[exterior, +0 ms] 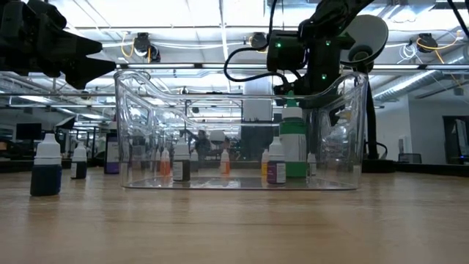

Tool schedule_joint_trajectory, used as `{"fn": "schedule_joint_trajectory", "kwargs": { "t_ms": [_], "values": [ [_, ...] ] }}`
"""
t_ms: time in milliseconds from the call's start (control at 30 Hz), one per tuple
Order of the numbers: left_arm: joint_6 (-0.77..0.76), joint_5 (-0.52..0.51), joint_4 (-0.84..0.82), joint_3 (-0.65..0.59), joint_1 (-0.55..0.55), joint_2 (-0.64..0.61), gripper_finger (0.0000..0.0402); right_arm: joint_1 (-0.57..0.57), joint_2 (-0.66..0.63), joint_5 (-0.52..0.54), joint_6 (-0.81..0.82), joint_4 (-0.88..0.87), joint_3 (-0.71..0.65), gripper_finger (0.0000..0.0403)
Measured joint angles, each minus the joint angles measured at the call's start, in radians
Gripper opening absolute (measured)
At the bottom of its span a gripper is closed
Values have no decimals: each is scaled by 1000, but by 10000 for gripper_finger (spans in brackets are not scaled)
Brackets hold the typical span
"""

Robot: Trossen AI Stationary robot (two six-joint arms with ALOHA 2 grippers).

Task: Pick & Place food coloring
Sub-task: Put the small blue food coloring bottle into the bin

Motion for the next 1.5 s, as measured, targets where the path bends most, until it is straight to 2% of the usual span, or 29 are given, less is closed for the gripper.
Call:
{"fn": "schedule_joint_trajectory", "kwargs": {
  "t_ms": [733, 1100, 1367, 1500],
  "values": [
    [0, 0, 0, 0, 0, 0, 310, -17, 23, 2, -3, 7, 0, 185],
    [0, 0, 0, 0, 0, 0, 310, -17, -45, 78, -5, -21, -4, 185],
    [0, 0, 0, 0, 0, 0, 310, -17, -36, 57, -4, -31, -3, 185],
    [0, 0, 0, 0, 0, 0, 310, -16, -36, 13, 12, -32, -3, 185]
  ]
}}
